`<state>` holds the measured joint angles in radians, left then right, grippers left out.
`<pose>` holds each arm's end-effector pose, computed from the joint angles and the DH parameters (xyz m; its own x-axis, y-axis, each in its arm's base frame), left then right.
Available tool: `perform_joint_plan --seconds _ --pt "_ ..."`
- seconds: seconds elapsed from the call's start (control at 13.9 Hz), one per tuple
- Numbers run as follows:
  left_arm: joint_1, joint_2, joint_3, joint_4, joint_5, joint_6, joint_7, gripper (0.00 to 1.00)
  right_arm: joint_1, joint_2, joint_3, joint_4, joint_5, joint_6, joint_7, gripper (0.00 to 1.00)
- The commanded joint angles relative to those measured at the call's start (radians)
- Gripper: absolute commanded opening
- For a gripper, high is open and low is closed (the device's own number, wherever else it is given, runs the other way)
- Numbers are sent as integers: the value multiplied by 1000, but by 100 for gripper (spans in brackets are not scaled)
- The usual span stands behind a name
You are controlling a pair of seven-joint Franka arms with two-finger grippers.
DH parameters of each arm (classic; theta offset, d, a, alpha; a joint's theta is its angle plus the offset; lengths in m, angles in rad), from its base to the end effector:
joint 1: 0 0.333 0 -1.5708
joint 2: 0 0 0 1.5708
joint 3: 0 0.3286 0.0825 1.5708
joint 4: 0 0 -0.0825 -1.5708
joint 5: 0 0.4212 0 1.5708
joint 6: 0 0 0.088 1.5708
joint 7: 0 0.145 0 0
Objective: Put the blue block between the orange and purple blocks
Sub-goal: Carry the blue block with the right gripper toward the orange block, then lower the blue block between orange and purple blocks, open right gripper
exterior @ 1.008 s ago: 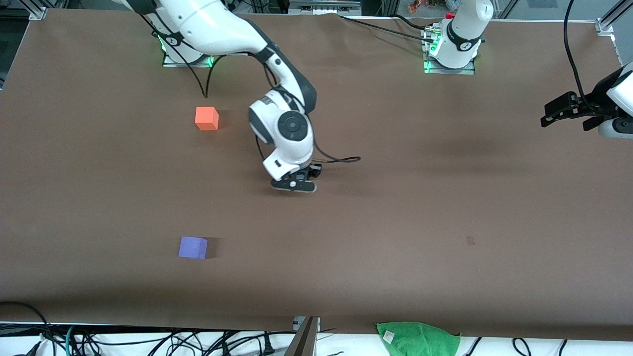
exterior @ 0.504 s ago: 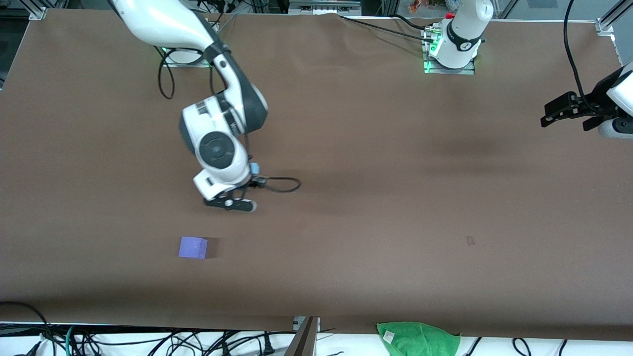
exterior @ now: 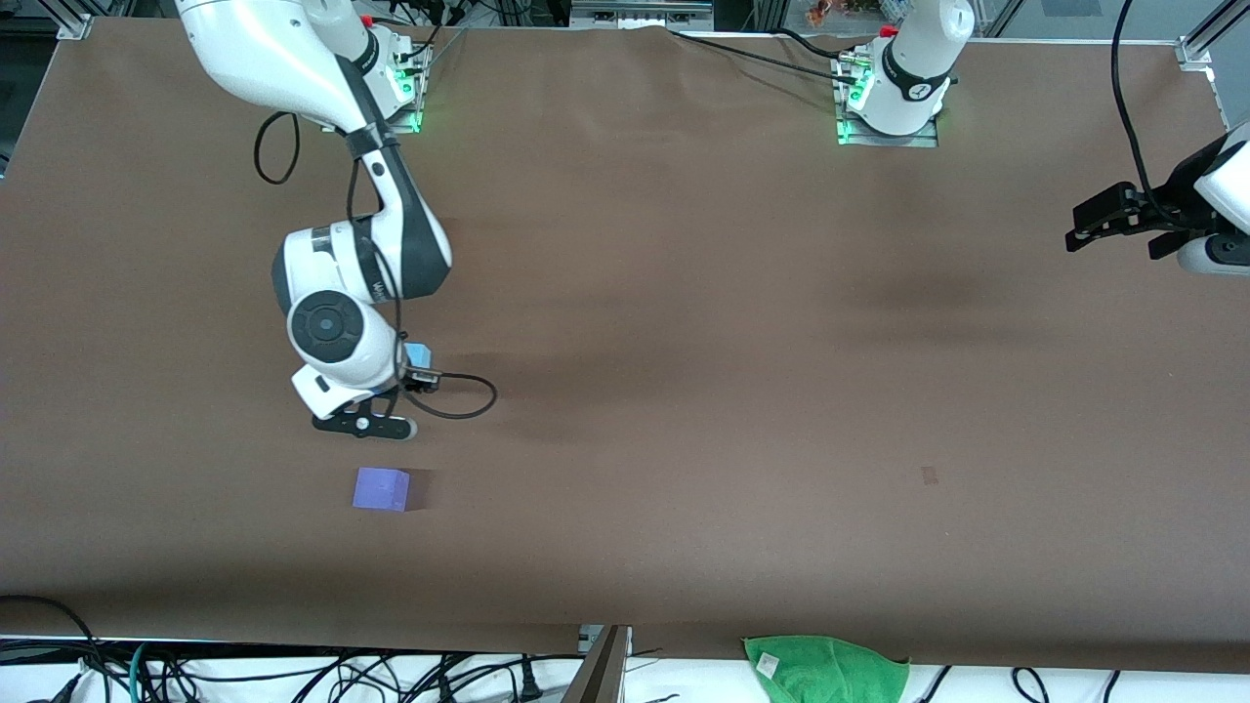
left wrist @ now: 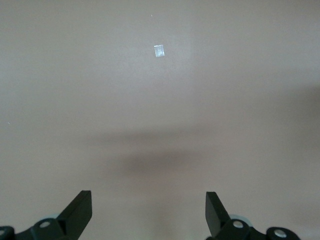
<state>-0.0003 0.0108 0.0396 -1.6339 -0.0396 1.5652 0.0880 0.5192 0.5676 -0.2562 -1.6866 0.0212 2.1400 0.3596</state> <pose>0.5882 0.0173 0.5605 0.9959 -0.0489 -0.0757 -0.0455 -0.9979 0.0459 0.6702 0.1942 0.2209 0.9956 -0.0803 -0.0484 -0.0724 -0.9866 0.1461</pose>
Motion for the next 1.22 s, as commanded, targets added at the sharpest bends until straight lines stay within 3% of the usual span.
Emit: perform_joint_plan --seconds 0.0,0.43,0.86,0.94,1.01,1.08,1.15 --pt "-9 18 9 40 -20 -20 -5 100 -13 -83 -1 -184 23 144 -79 32" --pt "-9 21 8 48 -11 -19 -5 100 -22 -91 -1 -356 34 382 -100 32" --pt "-9 23 8 62 -11 -19 -5 100 -22 -86 3 -370 79 388 -102 33" --pt "-9 23 8 62 -11 -19 -5 100 -22 -87 3 -370 79 388 -100 43" --pt "-9 21 8 62 -11 -19 -5 100 -22 -88 3 -370 79 388 -100 80" --pt "-9 21 8 62 -10 -19 -4 100 -22 -89 3 -366 79 383 -102 100" --pt "-9 21 6 62 -6 -19 -4 100 -22 -97 3 -358 79 377 -105 100"
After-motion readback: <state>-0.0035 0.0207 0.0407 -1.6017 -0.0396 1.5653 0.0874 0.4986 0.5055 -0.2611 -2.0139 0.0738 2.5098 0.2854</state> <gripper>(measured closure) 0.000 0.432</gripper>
